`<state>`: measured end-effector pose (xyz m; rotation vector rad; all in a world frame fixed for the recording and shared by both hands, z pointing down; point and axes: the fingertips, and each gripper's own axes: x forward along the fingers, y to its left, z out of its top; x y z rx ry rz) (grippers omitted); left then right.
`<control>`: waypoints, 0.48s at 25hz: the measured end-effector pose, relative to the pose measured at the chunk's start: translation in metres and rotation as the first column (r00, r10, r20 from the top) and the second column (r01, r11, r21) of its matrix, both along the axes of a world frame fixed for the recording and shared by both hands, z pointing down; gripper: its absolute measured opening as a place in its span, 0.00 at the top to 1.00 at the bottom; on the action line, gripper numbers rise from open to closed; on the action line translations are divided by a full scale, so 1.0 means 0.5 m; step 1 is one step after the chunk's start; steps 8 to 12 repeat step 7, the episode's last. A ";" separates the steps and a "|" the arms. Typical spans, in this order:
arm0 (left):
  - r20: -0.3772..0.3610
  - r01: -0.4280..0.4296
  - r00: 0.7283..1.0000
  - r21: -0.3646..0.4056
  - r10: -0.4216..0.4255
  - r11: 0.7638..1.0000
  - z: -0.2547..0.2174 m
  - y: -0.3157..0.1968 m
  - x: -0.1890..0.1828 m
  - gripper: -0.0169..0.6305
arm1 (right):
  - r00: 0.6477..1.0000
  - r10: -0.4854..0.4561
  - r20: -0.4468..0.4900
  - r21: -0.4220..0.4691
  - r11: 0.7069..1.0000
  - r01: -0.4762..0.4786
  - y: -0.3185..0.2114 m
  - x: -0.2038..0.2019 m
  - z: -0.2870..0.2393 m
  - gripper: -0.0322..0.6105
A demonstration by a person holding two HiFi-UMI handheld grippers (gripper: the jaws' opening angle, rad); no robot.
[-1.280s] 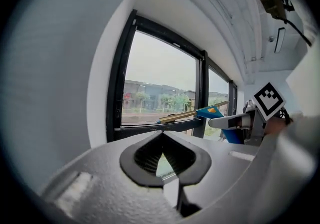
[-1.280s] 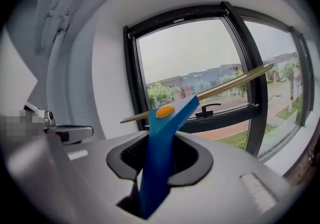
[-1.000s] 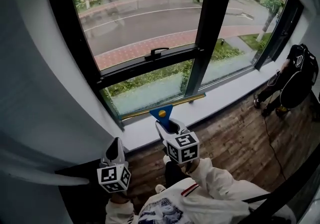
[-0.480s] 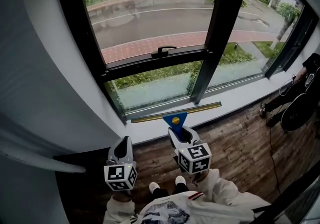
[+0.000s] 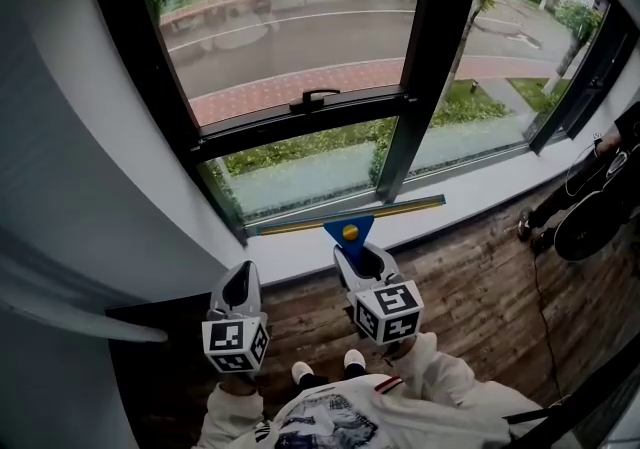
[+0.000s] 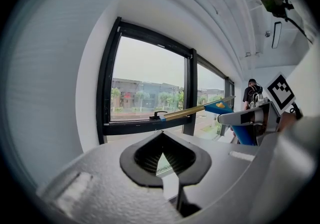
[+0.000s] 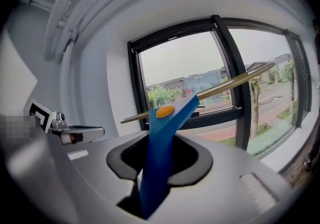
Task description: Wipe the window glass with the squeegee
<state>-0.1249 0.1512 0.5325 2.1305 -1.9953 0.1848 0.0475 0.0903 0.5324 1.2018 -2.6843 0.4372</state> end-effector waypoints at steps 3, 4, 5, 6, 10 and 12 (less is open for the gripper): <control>-0.007 -0.002 1.000 -0.008 0.001 1.000 0.008 -0.002 0.008 0.97 | 1.000 -0.002 0.002 -0.002 1.000 0.002 -0.005 0.004 0.001 0.78; -0.009 -0.003 1.000 -0.009 0.003 1.000 0.010 -0.002 0.010 0.97 | 1.000 -0.002 0.002 -0.002 1.000 0.002 -0.006 0.004 0.001 0.78; -0.010 -0.004 1.000 -0.010 0.004 1.000 0.011 -0.003 0.012 0.97 | 1.000 -0.003 0.003 -0.001 1.000 0.003 -0.007 0.004 0.001 0.78; -0.011 -0.005 1.000 -0.011 0.005 1.000 0.013 -0.003 0.014 0.97 | 1.000 -0.004 0.003 0.000 1.000 0.004 -0.007 0.003 0.001 0.78; -0.011 -0.006 1.000 -0.012 0.006 1.000 0.014 -0.003 0.016 0.97 | 1.000 -0.006 0.004 0.001 1.000 0.006 -0.008 0.003 0.001 0.78; -0.011 -0.006 1.000 -0.012 0.006 1.000 0.014 -0.003 0.016 0.97 | 1.000 -0.006 0.004 0.001 1.000 0.006 -0.008 0.003 0.001 0.78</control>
